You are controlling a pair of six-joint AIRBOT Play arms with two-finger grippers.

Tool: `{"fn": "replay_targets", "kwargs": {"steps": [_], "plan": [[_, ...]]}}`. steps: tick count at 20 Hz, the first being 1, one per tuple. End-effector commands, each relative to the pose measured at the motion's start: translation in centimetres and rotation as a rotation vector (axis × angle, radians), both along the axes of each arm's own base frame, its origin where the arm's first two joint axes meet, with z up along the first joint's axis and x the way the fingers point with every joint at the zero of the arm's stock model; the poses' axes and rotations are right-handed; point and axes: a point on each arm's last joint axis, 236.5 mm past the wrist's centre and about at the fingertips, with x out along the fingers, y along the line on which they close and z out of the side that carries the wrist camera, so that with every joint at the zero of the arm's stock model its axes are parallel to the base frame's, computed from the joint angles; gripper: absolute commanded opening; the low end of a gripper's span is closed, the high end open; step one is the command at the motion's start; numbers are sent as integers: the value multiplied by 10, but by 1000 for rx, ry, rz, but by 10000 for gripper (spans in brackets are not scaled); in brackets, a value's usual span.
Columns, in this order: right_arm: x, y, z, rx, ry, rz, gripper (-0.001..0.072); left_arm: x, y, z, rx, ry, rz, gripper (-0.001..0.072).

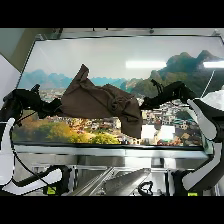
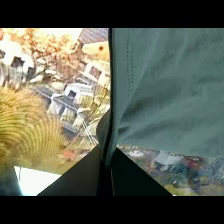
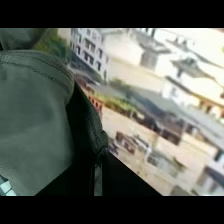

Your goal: Fold the shirts.

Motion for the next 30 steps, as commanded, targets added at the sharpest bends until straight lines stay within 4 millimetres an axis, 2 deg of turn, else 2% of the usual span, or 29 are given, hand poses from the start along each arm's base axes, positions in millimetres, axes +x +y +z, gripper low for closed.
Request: {"fn": "replay_targets", "kwargs": {"steps": [1, 3, 4, 5, 6, 7, 8, 9, 10, 11, 12, 13, 14, 15, 16, 17, 18, 19, 20, 21, 22, 23, 25, 28, 30], "plan": [[0, 15, 1, 8, -11, 7, 27, 0, 0, 0, 0, 0, 0, 13], [8, 13, 16, 15, -26, -15, 25, -2, -1, 4, -1, 0, -3, 13], [16, 8, 37, 27, -59, -25, 24, -1, -1, 11, 5, -23, -4, 13], [27, 2, 69, 46, -120, -39, 24, 2, 0, 27, 19, -73, -16, 13], [41, -7, 116, 72, -222, -64, 24, 8, -1, 54, 34, -152, -48, 13], [53, -17, 173, 102, -346, -100, 24, 16, -7, 96, 26, -267, -79, 13], [59, -29, 243, 129, -506, -137, 24, 23, -18, 146, 2, -404, -97, 13], [52, -41, 317, 147, -678, -162, 24, 26, -28, 208, -23, -570, -98, 13], [37, -53, 383, 138, -846, -182, 24, 22, -35, 276, -21, -747, -95, 13], [12, -64, 450, 118, -1024, -205, 24, 9, -37, 337, 26, -906, -98, 12], [-17, -74, 509, 93, -1190, -238, 24, -11, -40, 397, 94, -1066, -101, 13], [-51, -82, 564, 65, -1360, -281, 24, -41, -48, 461, 152, -1248, -100, 12], [-94, -88, 619, 27, -1549, -327, 24, -78, -57, 521, 209, -1430, -96, 12], [-134, -92, 663, -27, -1731, -367, 24, -117, -65, 569, 263, -1585, -88, 12], [-175, -94, 700, -89, -1893, -416, 24, -155, -68, 607, 327, -1712, -63, 12], [-210, -95, 724, -144, -2020, -451, 24, -184, -70, 630, 388, -1792, -48, 12], [-235, -96, 739, -171, -2098, -489, 24, -205, -68, 645, 452, -1835, -30, 12], [-250, -98, 747, -200, -2146, -517, 24, -213, -66, 652, 485, -1848, -19, 12], [-254, -99, 748, -222, -2157, -523, 24, -210, -64, 653, 499, -1836, -20, 12], [-251, -99, 745, -228, -2145, -515, 24, -197, -62, 647, 491, -1795, -32, 12], [-240, -100, 738, -231, -2111, -499, 24, -175, -57, 634, 469, -1728, -42, 12], [-222, -102, 728, -233, -2057, -479, 24, -150, -56, 617, 422, -1658, -66, 13], [-174, -105, 695, -185, -1889, -428, 23, -90, -55, 571, 283, -1505, -107, 13], [-90, -107, 616, -63, -1567, -360, 24, -6, -53, 477, 166, -1246, -194, 12], [-32, -108, 545, -16, -1357, -347, 24, 43, -62, 410, 116, -1095, -276, 13]]}}
